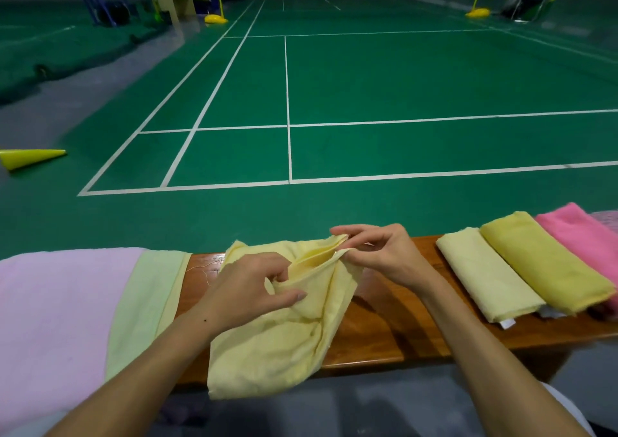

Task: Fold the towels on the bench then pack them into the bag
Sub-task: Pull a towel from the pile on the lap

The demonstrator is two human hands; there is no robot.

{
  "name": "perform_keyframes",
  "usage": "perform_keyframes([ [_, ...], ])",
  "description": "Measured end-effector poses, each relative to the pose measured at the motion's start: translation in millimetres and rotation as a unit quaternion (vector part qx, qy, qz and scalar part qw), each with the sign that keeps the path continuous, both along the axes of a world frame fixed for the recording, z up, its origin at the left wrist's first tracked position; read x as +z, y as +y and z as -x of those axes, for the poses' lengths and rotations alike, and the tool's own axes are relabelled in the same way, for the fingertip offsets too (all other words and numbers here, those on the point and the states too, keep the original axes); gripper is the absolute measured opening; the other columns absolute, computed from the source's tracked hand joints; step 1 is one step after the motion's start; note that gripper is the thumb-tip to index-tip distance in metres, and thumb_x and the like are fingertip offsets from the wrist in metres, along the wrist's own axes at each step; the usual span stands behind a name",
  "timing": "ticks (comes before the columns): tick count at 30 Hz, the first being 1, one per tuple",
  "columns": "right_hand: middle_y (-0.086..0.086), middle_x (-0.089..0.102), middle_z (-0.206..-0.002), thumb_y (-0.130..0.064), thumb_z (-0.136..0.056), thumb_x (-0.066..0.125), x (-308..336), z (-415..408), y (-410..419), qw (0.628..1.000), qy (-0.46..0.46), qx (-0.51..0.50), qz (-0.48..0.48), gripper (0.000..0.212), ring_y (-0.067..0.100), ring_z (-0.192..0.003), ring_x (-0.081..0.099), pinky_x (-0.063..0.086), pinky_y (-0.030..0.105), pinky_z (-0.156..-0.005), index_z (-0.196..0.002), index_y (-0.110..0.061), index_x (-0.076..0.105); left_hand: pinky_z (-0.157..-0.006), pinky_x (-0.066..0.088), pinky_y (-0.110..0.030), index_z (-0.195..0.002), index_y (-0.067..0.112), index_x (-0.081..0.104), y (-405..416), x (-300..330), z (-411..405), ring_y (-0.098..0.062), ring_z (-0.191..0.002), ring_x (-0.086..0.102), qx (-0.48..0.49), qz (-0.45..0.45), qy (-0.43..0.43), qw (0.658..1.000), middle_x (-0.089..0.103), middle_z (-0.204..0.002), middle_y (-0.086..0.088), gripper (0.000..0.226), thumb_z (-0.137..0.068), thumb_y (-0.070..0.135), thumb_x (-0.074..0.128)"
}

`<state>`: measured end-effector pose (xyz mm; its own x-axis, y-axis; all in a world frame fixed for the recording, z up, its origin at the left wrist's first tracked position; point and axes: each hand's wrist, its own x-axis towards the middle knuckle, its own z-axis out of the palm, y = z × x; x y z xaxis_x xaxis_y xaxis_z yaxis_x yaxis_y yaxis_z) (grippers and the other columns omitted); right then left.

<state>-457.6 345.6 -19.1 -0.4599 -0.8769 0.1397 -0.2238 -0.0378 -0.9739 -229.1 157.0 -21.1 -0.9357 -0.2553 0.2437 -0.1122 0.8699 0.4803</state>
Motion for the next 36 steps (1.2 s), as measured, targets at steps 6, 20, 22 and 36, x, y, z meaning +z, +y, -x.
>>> perform_keyframes([
  [6, -0.007, 0.074, -0.118, -0.014, -0.086, 0.084, 21, -3, 25, 0.981, 0.189, -0.014, -0.037, 0.013, 0.013, -0.112, 0.068, 0.061, 0.037, -0.094, -0.098, -0.021, 0.086, -0.056, 0.056, -0.032, -0.077, 0.031, 0.068, -4, 26, -7, -0.002, -0.068, 0.061, 0.033, 0.129, 0.075, 0.988, 0.070, -0.081, 0.019, 0.053, -0.087, 0.081, 0.053],
  [20, -0.003, 0.060, -0.066, -0.022, -0.082, 0.088, 141, -21, 27, 0.923, 0.358, -0.136, 0.046, 0.017, 0.011, -0.059, 0.048, 0.041, 0.029, -0.060, -0.098, -0.026, 0.083, -0.065, 0.058, -0.038, -0.090, 0.027, 0.051, 0, 158, 0, -0.013, -0.066, 0.062, 0.033, 0.040, 0.157, 0.986, 0.063, -0.073, 0.005, 0.042, -0.080, 0.051, 0.085],
  [22, -0.005, 0.065, -0.075, -0.023, -0.084, 0.087, 162, -24, 30, 0.927, 0.345, -0.135, 0.059, 0.038, 0.008, -0.061, 0.044, 0.041, 0.025, -0.062, -0.120, -0.028, 0.077, -0.065, 0.055, -0.036, -0.090, 0.020, 0.054, 3, 175, -1, -0.011, -0.066, 0.059, 0.024, 0.008, 0.189, 0.982, 0.063, -0.075, 0.002, 0.034, -0.086, 0.030, 0.085],
  [36, -0.004, 0.074, -0.086, -0.017, -0.095, 0.076, 203, -69, 83, 0.965, 0.217, -0.105, 0.101, 0.009, 0.006, -0.075, 0.063, 0.051, 0.024, -0.068, -0.102, -0.013, 0.077, -0.072, 0.061, -0.027, -0.098, 0.001, 0.075, 61, 213, -50, -0.014, -0.079, 0.073, -0.025, -0.265, 0.253, 0.930, 0.079, -0.088, -0.006, 0.020, -0.082, 0.012, 0.082],
])
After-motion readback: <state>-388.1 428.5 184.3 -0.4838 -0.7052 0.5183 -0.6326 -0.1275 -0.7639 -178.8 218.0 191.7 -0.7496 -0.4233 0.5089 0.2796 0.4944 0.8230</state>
